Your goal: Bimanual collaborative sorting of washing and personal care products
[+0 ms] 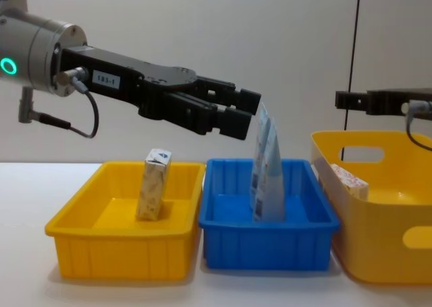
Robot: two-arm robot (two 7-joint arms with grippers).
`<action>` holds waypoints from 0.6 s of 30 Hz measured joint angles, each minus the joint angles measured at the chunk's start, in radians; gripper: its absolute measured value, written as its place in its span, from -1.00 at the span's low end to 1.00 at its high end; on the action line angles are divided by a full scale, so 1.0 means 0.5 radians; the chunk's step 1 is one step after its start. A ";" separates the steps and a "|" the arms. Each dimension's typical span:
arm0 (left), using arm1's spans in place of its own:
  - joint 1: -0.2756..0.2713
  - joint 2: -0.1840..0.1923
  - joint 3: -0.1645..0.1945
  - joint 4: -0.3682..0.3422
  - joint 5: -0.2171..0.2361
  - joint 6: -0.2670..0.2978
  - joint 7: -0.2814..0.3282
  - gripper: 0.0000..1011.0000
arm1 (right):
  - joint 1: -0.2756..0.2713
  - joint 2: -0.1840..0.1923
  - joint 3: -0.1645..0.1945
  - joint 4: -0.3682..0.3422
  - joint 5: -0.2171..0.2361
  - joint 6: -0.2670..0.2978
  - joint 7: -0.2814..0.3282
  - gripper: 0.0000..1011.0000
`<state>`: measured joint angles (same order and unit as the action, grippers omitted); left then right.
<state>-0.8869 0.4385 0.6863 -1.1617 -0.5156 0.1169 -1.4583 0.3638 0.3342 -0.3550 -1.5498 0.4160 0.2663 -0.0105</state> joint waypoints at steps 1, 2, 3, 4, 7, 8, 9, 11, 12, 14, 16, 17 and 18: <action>0.000 0.000 0.000 0.000 0.000 0.000 0.000 0.98 | -0.018 0.008 0.001 -0.024 0.001 0.004 0.003 0.98; 0.000 0.000 0.000 0.000 0.000 0.000 0.000 0.98 | -0.036 0.016 0.002 -0.048 0.002 0.008 0.006 0.99; 0.000 0.000 0.000 0.000 0.000 0.000 0.000 0.98 | -0.054 0.024 0.003 -0.072 0.003 0.013 0.010 0.99; 0.000 0.000 0.000 0.000 0.000 0.000 0.000 0.98 | -0.090 0.040 0.005 -0.119 0.004 0.020 0.016 0.99; 0.000 0.000 0.000 0.000 0.000 0.000 0.000 0.98 | -0.133 0.058 0.005 -0.175 0.004 0.029 0.026 0.99; 0.000 0.000 0.000 0.000 0.000 0.000 0.000 0.98 | -0.146 0.063 0.005 -0.190 0.004 0.031 0.028 0.99; 0.000 0.000 0.000 0.000 0.000 0.000 0.000 0.98 | -0.173 0.073 0.005 -0.223 0.004 0.036 0.035 0.99; 0.000 0.000 0.000 0.000 0.000 0.000 0.000 0.98 | -0.192 0.081 0.003 -0.250 0.004 0.039 0.040 0.99; 0.000 0.000 0.000 0.000 0.000 0.000 0.000 0.98 | -0.213 0.088 0.001 -0.275 0.002 0.043 0.046 0.99; 0.000 0.000 0.000 0.000 0.000 0.000 0.000 0.98 | -0.236 0.094 -0.004 -0.303 -0.002 0.047 0.054 0.99; 0.000 0.000 0.000 0.000 0.000 0.000 0.000 0.98 | -0.249 0.096 -0.008 -0.321 -0.006 0.050 0.057 0.99; 0.000 0.000 0.000 0.000 0.000 0.000 0.000 0.98 | -0.259 0.096 -0.012 -0.333 -0.010 0.052 0.060 0.99; 0.000 0.000 0.000 0.000 0.000 0.000 0.000 0.98 | -0.263 0.096 -0.015 -0.338 -0.013 0.053 0.061 0.99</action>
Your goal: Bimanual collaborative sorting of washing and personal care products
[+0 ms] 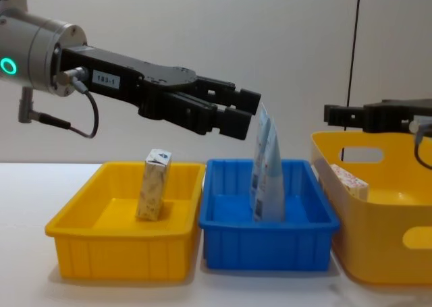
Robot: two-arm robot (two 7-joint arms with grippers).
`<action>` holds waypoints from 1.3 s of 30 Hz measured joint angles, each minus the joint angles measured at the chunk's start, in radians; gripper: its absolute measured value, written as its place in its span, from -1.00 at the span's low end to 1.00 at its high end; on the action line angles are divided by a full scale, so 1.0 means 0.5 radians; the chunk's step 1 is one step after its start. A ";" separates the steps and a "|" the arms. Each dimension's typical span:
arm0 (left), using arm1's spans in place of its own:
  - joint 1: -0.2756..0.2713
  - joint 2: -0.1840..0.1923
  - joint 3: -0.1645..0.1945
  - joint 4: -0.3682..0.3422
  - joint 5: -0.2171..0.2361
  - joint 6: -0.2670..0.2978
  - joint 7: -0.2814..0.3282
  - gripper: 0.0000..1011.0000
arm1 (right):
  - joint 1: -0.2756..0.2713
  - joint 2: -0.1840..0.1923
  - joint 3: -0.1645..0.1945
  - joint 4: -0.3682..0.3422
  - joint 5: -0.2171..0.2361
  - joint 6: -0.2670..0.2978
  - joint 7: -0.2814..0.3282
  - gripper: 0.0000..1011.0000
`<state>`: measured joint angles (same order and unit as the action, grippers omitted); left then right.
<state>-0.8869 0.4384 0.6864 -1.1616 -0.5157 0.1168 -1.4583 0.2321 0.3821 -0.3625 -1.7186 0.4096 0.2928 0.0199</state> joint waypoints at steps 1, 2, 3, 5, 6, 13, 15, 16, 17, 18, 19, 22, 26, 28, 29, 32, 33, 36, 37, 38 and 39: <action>0.000 0.000 0.000 0.000 0.000 0.000 0.000 0.98 | -0.004 0.000 -0.003 -0.004 -0.004 0.001 0.001 0.99; 0.000 0.000 0.000 0.000 0.000 0.000 0.000 0.98 | -0.007 -0.001 -0.007 -0.007 -0.007 0.001 0.002 0.99; 0.000 0.000 0.000 0.000 0.000 0.000 0.000 0.98 | -0.013 -0.005 -0.014 -0.012 -0.014 0.002 0.002 0.99; 0.000 0.000 0.000 0.000 0.000 0.000 0.000 0.98 | -0.016 -0.010 -0.021 -0.014 -0.023 0.002 0.003 0.99; 0.000 0.000 0.000 0.000 0.000 0.000 0.000 0.98 | -0.017 -0.016 -0.028 -0.014 -0.030 0.002 0.003 0.99; 0.000 0.000 0.000 0.000 0.000 0.000 0.000 0.98 | -0.006 -0.065 -0.064 0.016 -0.073 -0.001 -0.010 0.98; 0.000 0.000 0.000 0.000 0.000 0.000 0.000 0.98 | 0.005 -0.083 -0.076 0.038 -0.088 -0.005 -0.018 0.99; 0.000 0.000 0.000 0.000 0.000 0.000 0.000 0.98 | 0.009 -0.090 -0.081 0.046 -0.095 -0.007 -0.021 0.99; 0.000 0.000 0.000 0.000 0.000 0.000 0.000 0.98 | 0.013 -0.097 -0.085 0.054 -0.099 -0.008 -0.023 0.99; 0.000 0.000 0.000 0.000 0.000 0.000 0.000 0.98 | 0.024 -0.114 -0.096 0.074 -0.111 -0.013 -0.030 0.99; 0.000 0.000 0.000 0.000 0.000 0.000 0.000 0.98 | 0.027 -0.118 -0.099 0.079 -0.118 -0.016 -0.033 0.99; 0.000 0.000 0.000 0.000 0.000 0.000 0.000 0.98 | 0.051 -0.150 -0.119 0.125 -0.144 -0.027 -0.046 0.99; 0.000 0.000 0.000 0.000 0.000 0.000 0.000 0.98 | 0.084 -0.193 -0.143 0.186 -0.177 -0.043 -0.064 0.99; 0.000 0.000 0.000 0.000 0.000 0.000 0.000 0.98 | 0.104 -0.220 -0.158 0.228 -0.199 -0.054 -0.076 0.99; 0.000 0.000 0.000 0.000 0.000 0.000 0.000 0.98 | 0.114 -0.228 -0.163 0.240 -0.205 -0.057 -0.080 0.99; 0.000 0.000 0.000 0.000 0.000 0.000 0.000 0.98 | 0.142 -0.266 -0.183 0.299 -0.229 -0.069 -0.094 0.99; 0.000 0.000 0.000 0.000 0.000 0.000 0.000 0.98 | 0.149 -0.275 -0.187 0.313 -0.235 -0.072 -0.097 0.99; 0.000 0.000 0.000 0.000 0.000 0.000 0.000 0.98 | 0.178 -0.310 -0.202 0.370 -0.261 -0.087 -0.114 0.99; 0.000 0.000 0.000 0.000 0.000 0.000 0.000 0.98 | 0.195 -0.330 -0.209 0.402 -0.273 -0.093 -0.122 0.99; 0.000 0.000 0.000 0.000 0.000 0.000 0.000 0.98 | 0.203 -0.338 -0.211 0.416 -0.280 -0.097 -0.126 0.99; 0.000 0.000 0.000 0.000 0.000 0.000 0.000 0.98 | 0.208 -0.344 -0.213 0.427 -0.282 -0.099 -0.129 0.99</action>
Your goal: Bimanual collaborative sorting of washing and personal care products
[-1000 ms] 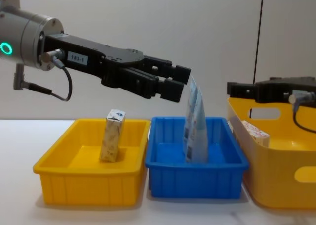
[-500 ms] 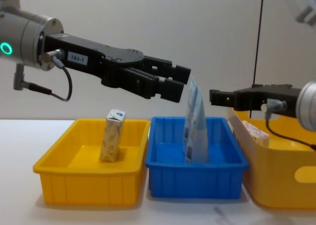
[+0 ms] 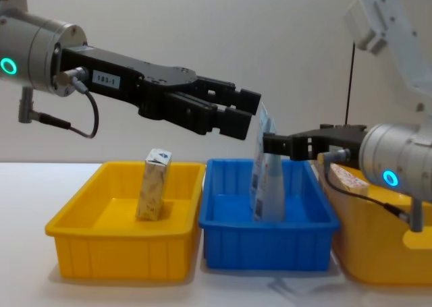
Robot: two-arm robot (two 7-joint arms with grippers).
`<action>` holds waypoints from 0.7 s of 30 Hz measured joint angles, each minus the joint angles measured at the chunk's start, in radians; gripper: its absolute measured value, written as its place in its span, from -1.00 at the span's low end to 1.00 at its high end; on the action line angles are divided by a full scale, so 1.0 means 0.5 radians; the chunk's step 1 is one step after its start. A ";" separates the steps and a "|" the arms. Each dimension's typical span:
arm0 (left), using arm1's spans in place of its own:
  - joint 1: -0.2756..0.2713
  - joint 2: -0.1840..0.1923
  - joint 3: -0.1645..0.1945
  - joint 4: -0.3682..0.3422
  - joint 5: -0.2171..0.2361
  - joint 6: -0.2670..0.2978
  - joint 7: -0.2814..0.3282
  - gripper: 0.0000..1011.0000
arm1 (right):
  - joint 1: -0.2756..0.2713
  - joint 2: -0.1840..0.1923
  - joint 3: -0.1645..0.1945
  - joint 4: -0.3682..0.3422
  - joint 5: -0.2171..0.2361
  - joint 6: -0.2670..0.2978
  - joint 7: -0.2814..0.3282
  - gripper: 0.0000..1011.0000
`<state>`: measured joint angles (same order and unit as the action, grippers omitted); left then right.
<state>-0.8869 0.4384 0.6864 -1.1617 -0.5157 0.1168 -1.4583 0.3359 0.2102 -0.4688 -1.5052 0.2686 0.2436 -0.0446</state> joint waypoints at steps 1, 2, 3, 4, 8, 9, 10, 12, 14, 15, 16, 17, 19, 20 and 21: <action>0.000 0.000 0.000 0.000 0.000 0.000 0.000 0.98 | 0.016 -0.019 -0.005 0.035 -0.014 -0.008 -0.010 0.99; 0.000 0.000 0.000 0.000 0.000 0.000 0.000 0.98 | 0.023 -0.027 -0.007 0.047 -0.018 -0.011 -0.014 0.99; 0.000 0.000 0.000 0.000 0.000 0.000 0.000 0.98 | 0.033 -0.038 -0.009 0.065 -0.023 -0.014 -0.017 0.99; 0.000 0.000 0.000 0.000 0.000 0.000 0.000 0.98 | 0.041 -0.046 -0.011 0.079 -0.028 -0.018 -0.021 0.99; 0.000 0.000 0.000 0.000 0.000 0.000 0.000 0.98 | 0.085 -0.093 -0.018 0.166 -0.052 -0.038 -0.044 0.99; 0.000 0.000 0.000 0.000 0.000 0.000 0.000 0.98 | 0.093 -0.100 -0.019 0.181 -0.058 -0.042 -0.048 0.99; 0.000 0.000 0.000 0.000 0.000 0.000 0.000 0.98 | 0.107 -0.115 -0.019 0.207 -0.064 -0.049 -0.055 0.99; 0.000 0.000 0.000 0.000 0.000 0.000 0.000 0.98 | 0.122 -0.129 -0.020 0.233 -0.073 -0.057 -0.062 0.99; 0.000 0.000 0.000 0.000 0.000 0.000 0.000 0.98 | 0.145 -0.152 -0.020 0.279 -0.085 -0.068 -0.074 0.99; 0.000 0.000 0.000 0.000 0.000 0.000 0.000 0.98 | 0.153 -0.159 -0.021 0.291 -0.088 -0.070 -0.076 0.99; 0.000 0.000 0.000 0.000 0.000 0.000 0.000 0.98 | 0.160 -0.164 -0.021 0.303 -0.092 -0.075 -0.080 0.99; 0.000 0.000 0.000 0.000 0.000 0.000 0.000 0.98 | 0.175 -0.179 -0.021 0.334 -0.101 -0.082 -0.088 0.99; 0.000 0.000 0.000 0.000 0.000 0.000 0.000 0.98 | 0.188 -0.192 -0.022 0.357 -0.109 -0.087 -0.093 0.99; 0.000 0.000 0.000 0.000 0.000 0.000 0.000 0.98 | 0.201 -0.204 -0.022 0.381 -0.117 -0.094 -0.100 0.99; 0.000 0.000 0.000 0.000 0.000 0.000 0.000 0.98 | 0.210 -0.212 -0.022 0.398 -0.121 -0.097 -0.104 0.99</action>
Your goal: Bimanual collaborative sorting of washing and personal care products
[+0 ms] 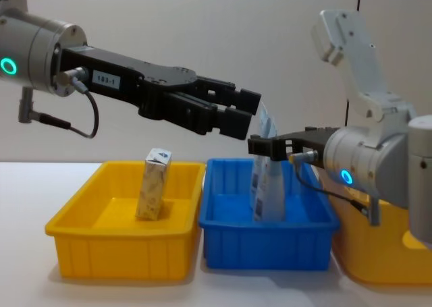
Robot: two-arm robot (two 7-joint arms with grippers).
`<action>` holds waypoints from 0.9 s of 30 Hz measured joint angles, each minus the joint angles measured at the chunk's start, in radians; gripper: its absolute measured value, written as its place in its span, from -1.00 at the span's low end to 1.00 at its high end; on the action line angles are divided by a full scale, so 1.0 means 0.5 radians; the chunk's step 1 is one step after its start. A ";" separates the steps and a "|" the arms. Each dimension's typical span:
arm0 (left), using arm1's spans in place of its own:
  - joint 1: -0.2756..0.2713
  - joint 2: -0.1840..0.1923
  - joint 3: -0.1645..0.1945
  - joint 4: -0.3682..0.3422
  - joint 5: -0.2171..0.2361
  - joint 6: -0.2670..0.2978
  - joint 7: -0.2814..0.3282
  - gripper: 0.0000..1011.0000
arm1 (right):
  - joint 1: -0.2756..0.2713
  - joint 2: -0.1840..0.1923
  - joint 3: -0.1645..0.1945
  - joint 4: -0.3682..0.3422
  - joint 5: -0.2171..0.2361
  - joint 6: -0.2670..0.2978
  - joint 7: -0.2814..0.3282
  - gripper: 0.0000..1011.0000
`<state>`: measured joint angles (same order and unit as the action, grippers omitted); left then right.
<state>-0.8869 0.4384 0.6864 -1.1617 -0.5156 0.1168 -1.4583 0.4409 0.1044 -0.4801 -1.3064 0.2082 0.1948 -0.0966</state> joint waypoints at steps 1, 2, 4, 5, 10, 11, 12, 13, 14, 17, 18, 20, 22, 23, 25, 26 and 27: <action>0.000 0.000 0.000 0.000 0.000 0.000 0.000 0.98 | 0.006 -0.005 0.000 0.012 -0.004 -0.003 -0.005 0.99; 0.000 0.000 0.000 0.000 0.000 0.000 0.000 0.98 | 0.013 -0.011 0.000 0.024 -0.007 -0.005 -0.007 0.99; 0.000 0.000 0.000 0.000 0.000 0.000 0.000 0.98 | 0.033 -0.029 -0.001 0.058 -0.019 -0.013 -0.017 0.99; 0.000 0.000 0.000 0.000 0.000 0.000 0.000 0.98 | 0.037 -0.032 -0.001 0.065 -0.023 -0.016 -0.020 0.99; 0.000 0.000 0.000 0.000 0.000 0.000 0.000 0.98 | 0.076 -0.070 0.000 0.138 -0.050 -0.026 -0.047 0.99; 0.000 0.000 0.000 0.000 0.000 0.000 0.000 0.98 | 0.080 -0.074 0.000 0.146 -0.054 -0.028 -0.051 0.99; 0.000 0.000 0.000 0.000 0.000 0.000 0.000 0.98 | 0.085 -0.079 0.000 0.155 -0.056 -0.029 -0.053 0.99; 0.000 0.000 0.000 0.000 0.000 0.000 0.000 0.98 | 0.093 -0.088 0.001 0.171 -0.063 -0.031 -0.060 0.98; 0.000 0.000 0.000 0.000 0.000 0.000 0.000 0.98 | 0.097 -0.091 0.001 0.179 -0.066 -0.032 -0.063 0.96; 0.000 0.000 0.000 0.000 0.000 0.000 0.000 0.98 | 0.109 -0.106 0.003 0.202 -0.080 -0.033 -0.076 0.83; 0.000 0.000 0.000 0.000 0.000 0.000 0.000 0.98 | 0.114 -0.113 0.004 0.211 -0.085 -0.033 -0.083 0.81; 0.000 0.000 0.000 0.000 0.000 0.000 0.000 0.98 | 0.118 -0.118 0.006 0.217 -0.092 -0.033 -0.089 0.67; 0.000 0.000 0.000 0.000 0.000 0.000 0.000 0.98 | 0.122 -0.123 0.008 0.225 -0.096 -0.032 -0.094 0.60; 0.000 0.000 0.000 0.000 0.000 0.000 0.000 0.98 | 0.124 -0.127 0.009 0.230 -0.100 -0.031 -0.098 0.49; 0.000 0.000 0.000 0.000 0.000 0.000 0.000 0.98 | 0.127 -0.132 0.011 0.235 -0.108 -0.029 -0.103 0.38; 0.000 0.000 0.000 0.000 0.000 0.000 0.000 0.98 | 0.127 -0.134 0.012 0.236 -0.109 -0.029 -0.104 0.33; 0.000 0.000 0.000 0.000 0.000 0.000 0.000 0.98 | 0.128 -0.136 0.013 0.238 -0.111 -0.028 -0.105 0.29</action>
<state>-0.8869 0.4384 0.6864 -1.1617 -0.5156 0.1168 -1.4583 0.5048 0.0365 -0.4736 -1.1873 0.1529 0.1811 -0.1490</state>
